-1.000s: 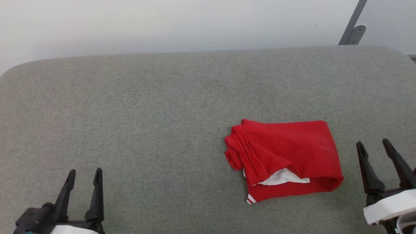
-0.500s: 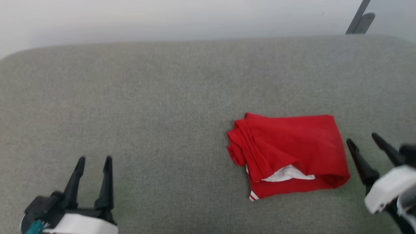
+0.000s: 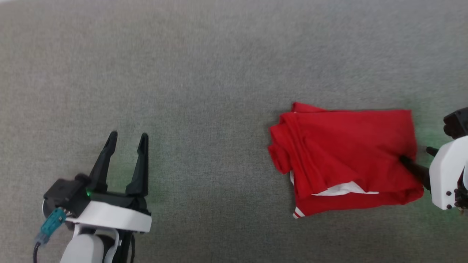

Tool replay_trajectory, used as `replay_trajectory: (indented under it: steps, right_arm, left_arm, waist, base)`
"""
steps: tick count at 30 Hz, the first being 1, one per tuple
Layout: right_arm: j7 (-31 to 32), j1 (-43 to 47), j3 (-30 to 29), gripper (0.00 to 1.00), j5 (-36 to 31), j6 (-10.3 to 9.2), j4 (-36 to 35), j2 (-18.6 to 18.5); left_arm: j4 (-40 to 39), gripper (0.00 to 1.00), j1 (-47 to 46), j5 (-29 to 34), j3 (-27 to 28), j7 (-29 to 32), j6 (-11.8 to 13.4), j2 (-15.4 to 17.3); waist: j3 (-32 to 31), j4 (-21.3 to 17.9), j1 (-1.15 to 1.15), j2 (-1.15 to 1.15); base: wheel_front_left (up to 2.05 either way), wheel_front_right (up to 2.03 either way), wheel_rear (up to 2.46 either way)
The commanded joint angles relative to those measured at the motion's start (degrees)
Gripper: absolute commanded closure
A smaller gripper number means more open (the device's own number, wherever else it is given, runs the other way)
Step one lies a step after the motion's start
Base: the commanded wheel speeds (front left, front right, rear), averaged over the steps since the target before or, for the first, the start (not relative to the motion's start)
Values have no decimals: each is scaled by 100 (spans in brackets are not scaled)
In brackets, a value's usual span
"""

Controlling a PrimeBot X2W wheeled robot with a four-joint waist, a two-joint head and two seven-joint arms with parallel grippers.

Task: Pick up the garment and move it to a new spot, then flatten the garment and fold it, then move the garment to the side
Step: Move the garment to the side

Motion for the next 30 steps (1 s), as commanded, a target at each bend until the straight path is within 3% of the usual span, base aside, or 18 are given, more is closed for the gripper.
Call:
replay_trajectory:
  steps: [1,5,7,8,9,13,22,30]
  right_arm:
    - [137,-35,24,0,27,-5,-27,32]
    - [641,32,6,0,49,-4,-10,301]
    - [688,42,-13,67,2,-4,-43,386]
    - [674,40,-27,90,-27,-4,-69,427]
    - [635,45,-60,100,-38,-6,-87,462]
    - [380,-29,-296,100,-100,-18,-161,556]
    - [-393,-31,-1499,100,-301,-16,-156,507]
    - [-1344,-599,-2882,100,-989,-10,677,333]
  left_arm:
    - [4,0,-115,-34,-28,-29,15,14]
    - [36,0,-341,-58,-111,-29,15,65]
    - [54,0,-408,-57,-125,-28,15,87]
    - [60,0,-440,-53,-144,-29,15,99]
    - [58,0,-470,-49,-152,-29,15,113]
    - [29,0,-511,-42,-169,-28,15,232]
    - [-227,0,-932,15,-422,-29,15,579]
    - [-580,0,-1943,-34,-805,-29,15,1150]
  waist:
    - [208,98,0,0]
    - [442,135,0,0]
    - [493,99,0,0]
    - [508,69,0,0]
    - [518,31,0,0]
    - [554,-216,0,0]
    - [960,-838,0,0]
    - [1652,-1229,0,0]
  base:
    - [0,0,0]
    - [0,0,0]
    - [0,0,0]
    - [0,0,0]
    - [0,0,0]
    - [0,0,0]
    - [0,0,0]
    - [0,0,0]
